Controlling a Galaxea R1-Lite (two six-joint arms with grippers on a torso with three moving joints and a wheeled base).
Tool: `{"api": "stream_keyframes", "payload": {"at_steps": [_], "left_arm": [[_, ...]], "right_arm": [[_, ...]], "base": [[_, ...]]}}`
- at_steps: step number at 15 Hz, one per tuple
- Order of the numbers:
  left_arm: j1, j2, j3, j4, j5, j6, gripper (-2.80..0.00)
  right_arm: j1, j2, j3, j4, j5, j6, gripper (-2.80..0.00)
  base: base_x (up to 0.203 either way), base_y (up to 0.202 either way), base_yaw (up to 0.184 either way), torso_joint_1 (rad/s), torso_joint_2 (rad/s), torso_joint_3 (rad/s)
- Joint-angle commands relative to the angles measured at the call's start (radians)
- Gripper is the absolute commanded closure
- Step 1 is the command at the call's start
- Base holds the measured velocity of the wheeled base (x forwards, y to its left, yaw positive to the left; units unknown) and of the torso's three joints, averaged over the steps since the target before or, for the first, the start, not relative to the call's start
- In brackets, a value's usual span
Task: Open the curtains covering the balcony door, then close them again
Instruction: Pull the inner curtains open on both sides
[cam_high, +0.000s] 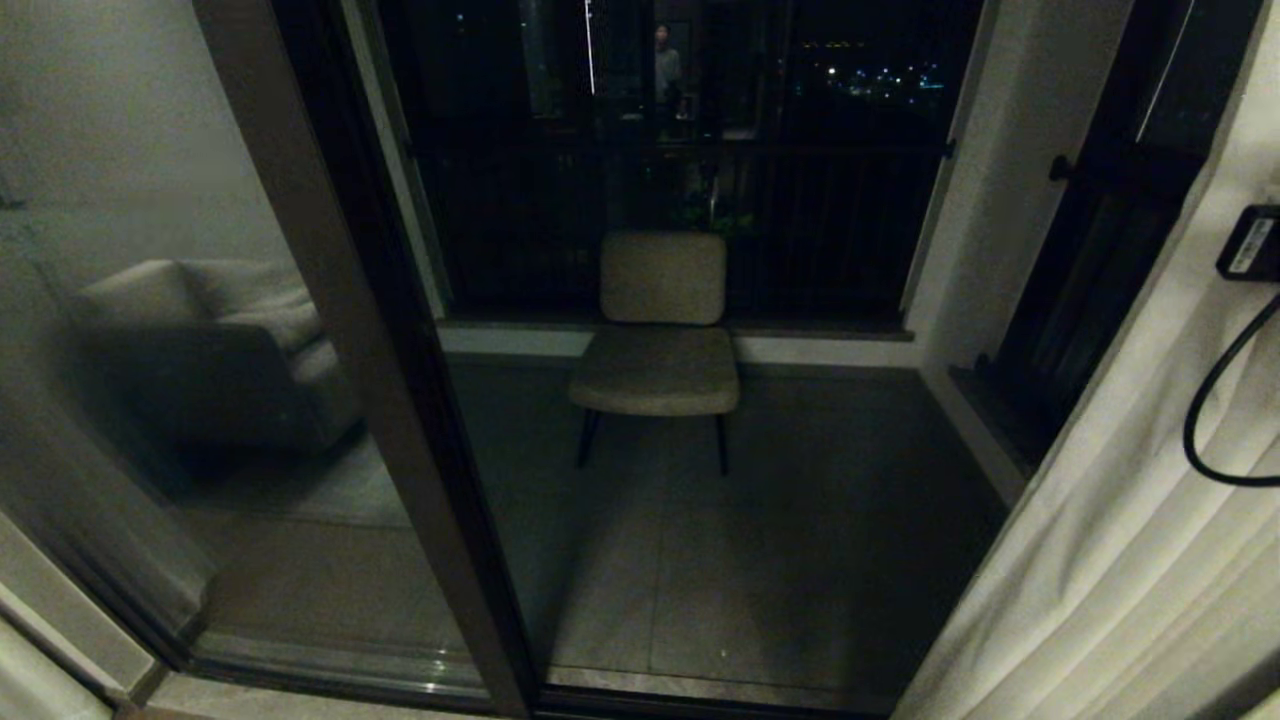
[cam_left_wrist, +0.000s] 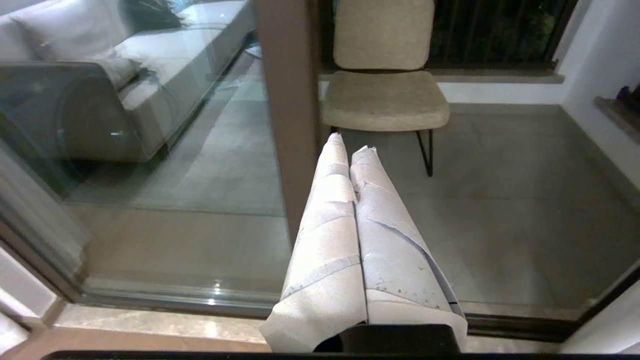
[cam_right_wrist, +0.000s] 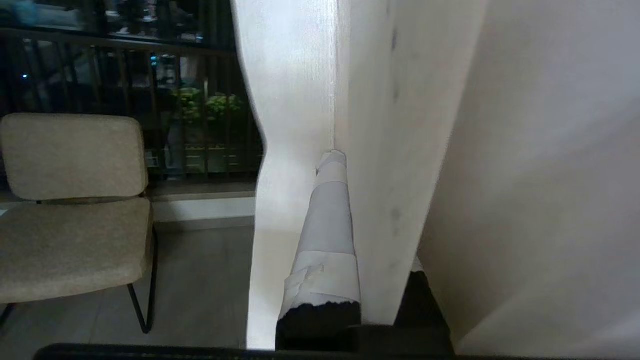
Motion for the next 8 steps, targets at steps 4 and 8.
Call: {"api": "stream_keyframes", "payload": {"at_steps": [4, 8], "left_arm": [[0.000, 0.000, 0.000, 0.000, 0.000, 0.000, 0.00], [0.000, 0.000, 0.000, 0.000, 0.000, 0.000, 0.00]], "right_arm": [[-0.031, 0.002, 0.001, -0.005, 0.000, 0.000, 0.00], [-0.032, 0.002, -0.001, -0.005, 0.000, 0.000, 0.00]], "base": [[0.000, -0.190, 0.000, 0.001, 0.00, 0.002], [0.000, -0.191, 0.002, 0.002, 0.00, 0.005]]}}
